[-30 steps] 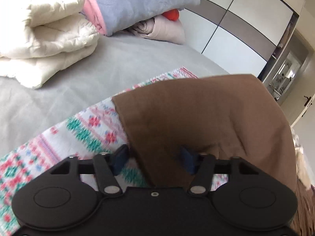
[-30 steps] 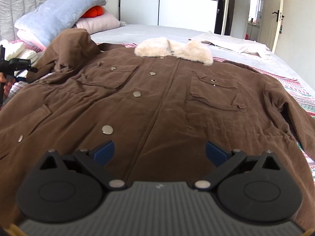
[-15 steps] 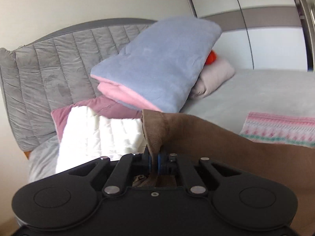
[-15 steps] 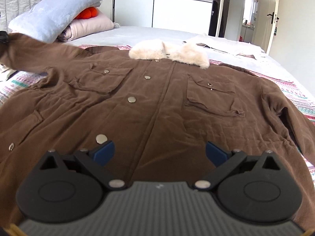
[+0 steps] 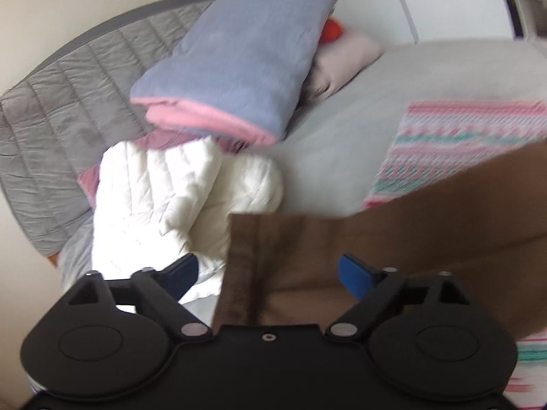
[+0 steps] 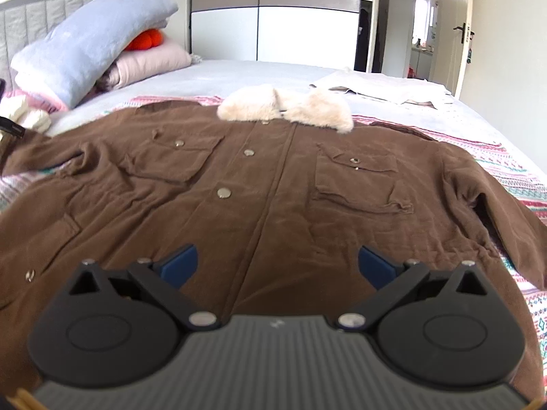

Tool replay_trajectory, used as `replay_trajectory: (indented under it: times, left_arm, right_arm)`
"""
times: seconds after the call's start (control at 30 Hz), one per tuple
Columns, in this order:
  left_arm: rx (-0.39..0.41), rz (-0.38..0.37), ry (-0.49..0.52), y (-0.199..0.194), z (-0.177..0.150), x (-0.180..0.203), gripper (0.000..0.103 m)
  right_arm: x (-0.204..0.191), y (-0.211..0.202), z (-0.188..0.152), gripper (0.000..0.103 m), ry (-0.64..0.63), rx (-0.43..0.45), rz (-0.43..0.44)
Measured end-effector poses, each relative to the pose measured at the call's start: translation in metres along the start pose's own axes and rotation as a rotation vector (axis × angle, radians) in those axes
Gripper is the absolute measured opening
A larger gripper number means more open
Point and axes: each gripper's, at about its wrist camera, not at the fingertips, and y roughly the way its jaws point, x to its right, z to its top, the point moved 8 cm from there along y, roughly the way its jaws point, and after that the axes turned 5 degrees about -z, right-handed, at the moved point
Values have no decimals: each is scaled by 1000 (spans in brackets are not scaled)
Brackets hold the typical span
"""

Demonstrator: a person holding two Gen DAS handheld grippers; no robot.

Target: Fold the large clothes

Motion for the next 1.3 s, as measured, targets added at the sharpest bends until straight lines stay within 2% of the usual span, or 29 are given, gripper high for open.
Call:
replay_trajectory:
  times: [0.1, 0.3, 0.5, 0.63, 0.7, 0.8, 1.0, 1.07, 1.13, 1.2, 1.23, 1.27, 1.3]
  left_arm:
    - [6, -131, -32, -41, 8, 22, 100]
    - [-17, -381, -39, -110, 6, 89, 102]
    - [-4, -557, 70, -179, 6, 168, 102]
    - [10, -683, 112, -218, 12, 227, 102]
    - [10, -747, 126, -235, 13, 258, 102]
    - [7, -819, 141, -255, 15, 305, 102]
    - [49, -901, 112, -284, 20, 392, 102]
    - [38, -921, 102, -288, 17, 421, 102]
    - [27, -941, 92, -292, 14, 450, 102]
    - [15, -966, 96, -294, 10, 477, 102]
    - [11, -979, 103, -296, 8, 489, 102]
    - [9, -993, 110, -298, 6, 501, 102]
    - [10, -1013, 116, -301, 5, 512, 102]
  right_arm:
    - [9, -8, 4, 102, 21, 13, -17]
    - [52, -39, 16, 102, 68, 83, -128]
    - [139, -73, 31, 102, 187, 129, -312]
    - [218, -87, 42, 103, 271, 143, -511]
    - [256, -87, 43, 103, 264, 115, -647]
    - [303, -76, 40, 102, 265, 41, -751]
    - [373, -42, 15, 102, 327, -118, -842]
    - [384, -26, 4, 102, 342, -160, -829]
    - [385, -22, 5, 102, 335, -135, -816]
    - [382, -18, 13, 85, 274, -108, -803]
    - [379, -15, 16, 52, 244, -98, -779]
    - [379, -11, 23, 7, 216, -106, -759]
    - [380, -10, 27, 0, 202, -111, -752]
